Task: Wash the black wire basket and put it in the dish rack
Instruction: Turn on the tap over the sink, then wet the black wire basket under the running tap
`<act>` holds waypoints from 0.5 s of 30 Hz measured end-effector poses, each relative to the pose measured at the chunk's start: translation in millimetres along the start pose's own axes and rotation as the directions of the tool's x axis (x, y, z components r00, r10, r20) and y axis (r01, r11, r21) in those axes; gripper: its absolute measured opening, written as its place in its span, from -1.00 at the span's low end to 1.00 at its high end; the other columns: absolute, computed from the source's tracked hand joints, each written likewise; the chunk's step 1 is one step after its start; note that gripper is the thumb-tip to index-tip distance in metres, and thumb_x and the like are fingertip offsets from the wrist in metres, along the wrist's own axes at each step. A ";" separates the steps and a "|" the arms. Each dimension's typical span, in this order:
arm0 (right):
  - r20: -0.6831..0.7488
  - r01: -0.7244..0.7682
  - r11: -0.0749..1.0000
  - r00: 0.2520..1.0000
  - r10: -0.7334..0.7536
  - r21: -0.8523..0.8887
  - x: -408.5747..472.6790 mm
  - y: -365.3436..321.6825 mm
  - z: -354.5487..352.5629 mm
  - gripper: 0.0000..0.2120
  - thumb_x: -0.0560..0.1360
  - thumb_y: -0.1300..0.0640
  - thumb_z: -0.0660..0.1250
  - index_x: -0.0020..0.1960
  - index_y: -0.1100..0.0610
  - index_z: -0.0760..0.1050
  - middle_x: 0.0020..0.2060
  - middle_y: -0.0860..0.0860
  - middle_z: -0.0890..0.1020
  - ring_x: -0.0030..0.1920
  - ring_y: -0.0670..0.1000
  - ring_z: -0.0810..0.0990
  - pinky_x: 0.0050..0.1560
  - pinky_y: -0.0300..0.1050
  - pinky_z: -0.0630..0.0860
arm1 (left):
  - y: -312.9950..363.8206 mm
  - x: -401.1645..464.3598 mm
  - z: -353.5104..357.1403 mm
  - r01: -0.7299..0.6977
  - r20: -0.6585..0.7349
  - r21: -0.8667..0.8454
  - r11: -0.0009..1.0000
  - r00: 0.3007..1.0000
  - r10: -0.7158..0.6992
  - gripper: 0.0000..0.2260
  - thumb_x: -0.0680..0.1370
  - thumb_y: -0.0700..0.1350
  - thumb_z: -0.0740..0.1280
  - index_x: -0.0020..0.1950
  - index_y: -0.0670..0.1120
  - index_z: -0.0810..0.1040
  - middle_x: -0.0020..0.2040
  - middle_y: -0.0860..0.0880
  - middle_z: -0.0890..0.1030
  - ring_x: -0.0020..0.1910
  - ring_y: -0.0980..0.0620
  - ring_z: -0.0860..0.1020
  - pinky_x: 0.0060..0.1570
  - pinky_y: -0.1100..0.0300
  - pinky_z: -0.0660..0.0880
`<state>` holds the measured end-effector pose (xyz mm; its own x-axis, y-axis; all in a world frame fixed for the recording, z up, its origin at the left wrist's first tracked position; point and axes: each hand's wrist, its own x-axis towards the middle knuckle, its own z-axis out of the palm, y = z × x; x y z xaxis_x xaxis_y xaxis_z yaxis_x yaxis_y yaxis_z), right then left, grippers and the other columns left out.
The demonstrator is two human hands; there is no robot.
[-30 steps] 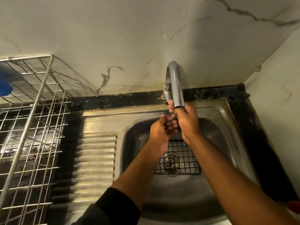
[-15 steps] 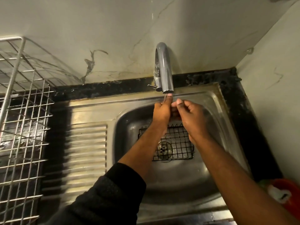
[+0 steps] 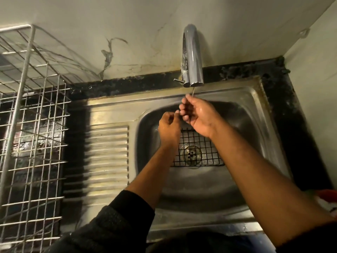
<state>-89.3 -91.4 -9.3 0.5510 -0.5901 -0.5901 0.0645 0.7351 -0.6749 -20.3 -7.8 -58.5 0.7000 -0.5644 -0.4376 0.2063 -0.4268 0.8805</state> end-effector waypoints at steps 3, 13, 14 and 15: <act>0.087 -0.036 0.998 0.996 0.031 0.055 5.0 -4.2 -2.3 -0.73 0.67 0.06 0.13 -0.16 0.07 0.46 -0.35 -0.03 0.49 -0.37 -0.10 0.41 -0.39 -0.27 0.33 | -33.0 1.2 -16.5 0.083 -0.057 0.272 0.959 0.996 -0.070 -0.80 0.62 0.02 0.34 0.16 -0.06 0.54 0.06 -0.04 0.61 0.05 -0.02 0.59 0.16 -0.11 0.58; -0.057 -0.016 0.775 0.998 -0.026 -0.632 -4.3 20.4 -49.5 -0.78 0.67 0.19 0.19 0.14 0.20 0.59 -0.01 0.12 0.70 0.01 0.02 0.71 -0.01 -0.20 0.62 | -70.4 -1.7 -30.8 0.443 -0.003 0.201 0.874 0.892 -0.452 -0.41 0.54 -0.04 0.49 0.49 -0.03 0.30 0.28 -0.06 0.46 0.17 -0.06 0.49 -0.07 0.14 0.48; -0.057 -0.001 0.832 0.998 -0.037 -0.555 -4.8 22.1 -52.1 -0.78 0.67 0.21 0.19 0.15 0.22 0.59 0.01 0.14 0.70 0.03 0.03 0.71 0.00 -0.18 0.62 | -69.3 -0.7 -33.1 0.480 0.026 0.143 0.865 0.872 -0.488 -0.40 0.51 -0.06 0.52 0.47 -0.03 0.33 0.24 -0.02 0.46 0.16 -0.05 0.47 -0.08 0.14 0.48; -0.060 0.032 0.870 0.996 -0.071 -0.492 -5.8 22.3 -53.2 -0.79 0.66 0.22 0.20 0.16 0.24 0.59 0.01 0.15 0.71 0.04 0.04 0.71 0.02 -0.16 0.62 | -68.8 -0.5 -35.1 0.509 0.056 0.110 0.854 0.855 -0.516 -0.40 0.48 -0.07 0.55 0.44 -0.03 0.36 0.20 0.01 0.48 0.15 -0.04 0.46 -0.03 0.10 0.49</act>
<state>-135.3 -89.3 -44.5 0.4945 -0.6595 -0.5662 -0.3355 0.4561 -0.8242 -10.9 46.7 -112.4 0.4534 -0.3015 -0.8387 0.4568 -0.7294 0.5092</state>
